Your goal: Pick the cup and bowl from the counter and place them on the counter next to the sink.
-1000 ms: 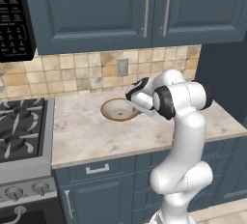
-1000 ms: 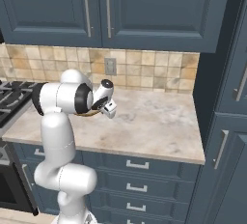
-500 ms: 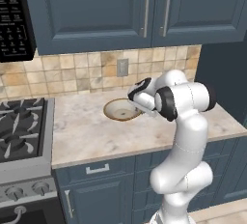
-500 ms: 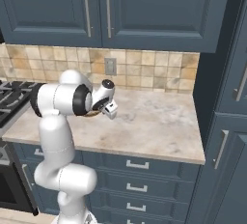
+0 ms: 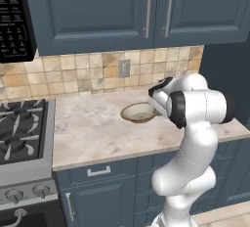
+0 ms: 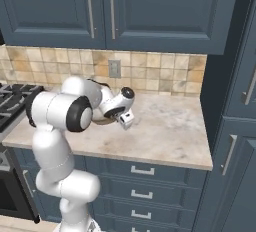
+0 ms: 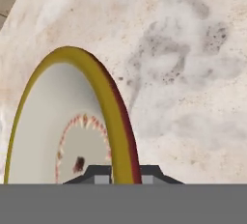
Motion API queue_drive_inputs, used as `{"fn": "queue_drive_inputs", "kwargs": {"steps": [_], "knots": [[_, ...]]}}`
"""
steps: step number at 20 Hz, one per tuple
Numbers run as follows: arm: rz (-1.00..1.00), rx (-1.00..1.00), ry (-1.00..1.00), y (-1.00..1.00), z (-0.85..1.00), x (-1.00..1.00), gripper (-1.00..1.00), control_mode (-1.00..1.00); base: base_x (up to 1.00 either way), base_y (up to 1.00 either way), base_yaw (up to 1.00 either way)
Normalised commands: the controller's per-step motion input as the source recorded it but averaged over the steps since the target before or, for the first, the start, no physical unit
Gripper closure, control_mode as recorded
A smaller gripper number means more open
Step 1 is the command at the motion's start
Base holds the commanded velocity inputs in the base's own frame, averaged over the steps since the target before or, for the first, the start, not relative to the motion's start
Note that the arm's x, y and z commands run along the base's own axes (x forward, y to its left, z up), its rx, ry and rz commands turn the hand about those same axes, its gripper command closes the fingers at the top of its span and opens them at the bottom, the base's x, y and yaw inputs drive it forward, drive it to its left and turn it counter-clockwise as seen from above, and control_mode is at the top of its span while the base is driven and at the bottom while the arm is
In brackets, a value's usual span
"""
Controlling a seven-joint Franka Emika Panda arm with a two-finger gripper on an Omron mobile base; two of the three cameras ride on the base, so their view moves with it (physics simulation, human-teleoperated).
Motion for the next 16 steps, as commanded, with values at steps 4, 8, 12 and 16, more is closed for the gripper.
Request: {"fn": "queue_drive_inputs", "kwargs": {"steps": [4, 8, 12, 16], "knots": [[0.0, 0.13, -0.05, -0.32, 0.56, -0.5, 1.0, -1.0, 0.0, 0.0, 0.0], [0.02, 0.08, -0.09, -0.05, 0.67, -0.45, 1.0, -1.0, 0.0, 0.0, 0.0], [0.04, 0.07, -0.03, -0.03, 0.51, -0.38, 1.0, -1.0, 0.0, 0.0, 0.0], [0.06, 0.08, 0.0, -0.13, 0.49, -0.56, 1.0, -1.0, 0.0, 0.0, 0.0]]}}
